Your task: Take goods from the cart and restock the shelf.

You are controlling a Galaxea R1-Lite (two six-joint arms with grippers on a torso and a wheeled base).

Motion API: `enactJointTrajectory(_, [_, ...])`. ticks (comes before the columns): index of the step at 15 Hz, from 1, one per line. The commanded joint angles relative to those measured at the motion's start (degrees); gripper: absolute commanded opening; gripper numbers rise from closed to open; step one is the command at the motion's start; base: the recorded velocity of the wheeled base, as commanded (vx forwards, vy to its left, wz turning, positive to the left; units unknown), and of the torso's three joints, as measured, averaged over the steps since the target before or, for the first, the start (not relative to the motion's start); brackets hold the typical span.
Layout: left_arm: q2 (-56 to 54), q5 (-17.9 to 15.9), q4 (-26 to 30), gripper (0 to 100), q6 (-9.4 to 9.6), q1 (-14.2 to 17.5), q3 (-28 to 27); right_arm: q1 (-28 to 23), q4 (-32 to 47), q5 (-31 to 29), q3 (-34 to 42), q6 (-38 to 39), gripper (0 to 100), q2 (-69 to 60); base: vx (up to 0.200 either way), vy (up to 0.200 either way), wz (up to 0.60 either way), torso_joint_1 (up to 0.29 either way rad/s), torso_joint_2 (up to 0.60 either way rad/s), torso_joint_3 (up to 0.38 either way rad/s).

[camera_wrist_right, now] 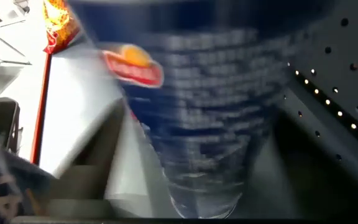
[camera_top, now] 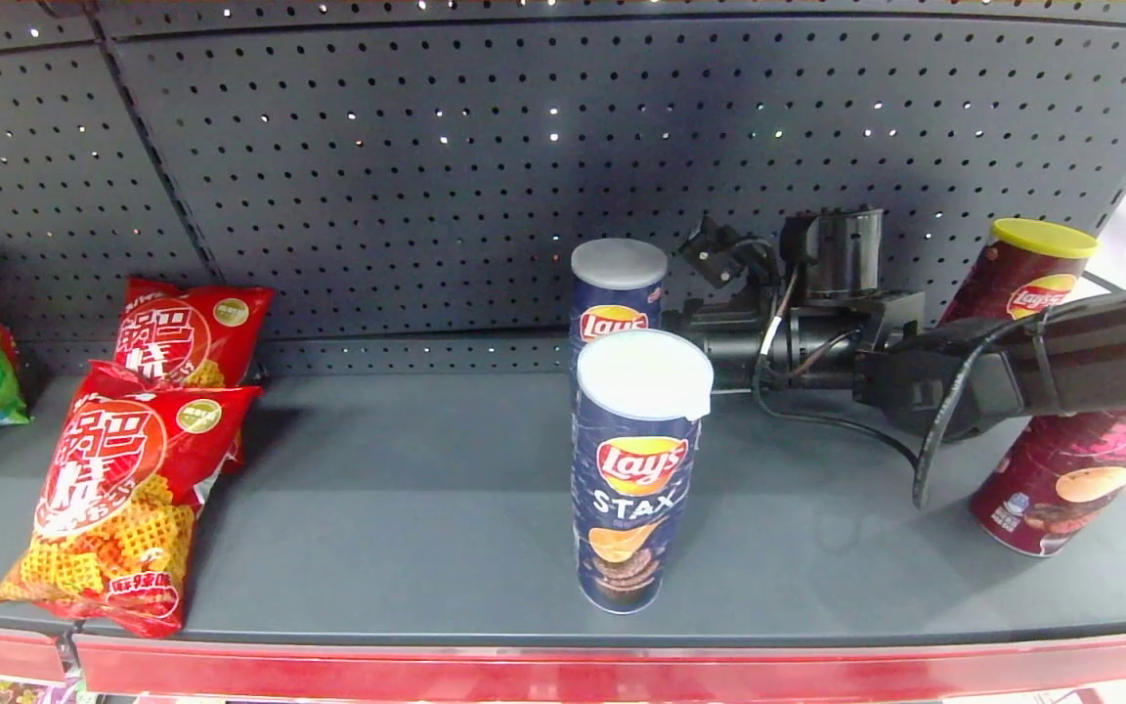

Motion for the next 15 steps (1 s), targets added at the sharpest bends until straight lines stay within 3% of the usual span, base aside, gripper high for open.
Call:
enactJointTrajectory(1, [0.1,0.0,0.0,100,-0.06,0.0,0.0,0.1,-0.1,0.0,0.5,0.0,100,-0.9,0.000,0.000,0.00,0.000,0.00,0.000])
enactJointTrajectory(15, [0.1,0.0,0.0,100,0.03,0.0,0.0,-2.6,-0.3,0.1,17.5,0.2,100,-15.5,0.000,0.000,0.00,0.000,0.00,0.000])
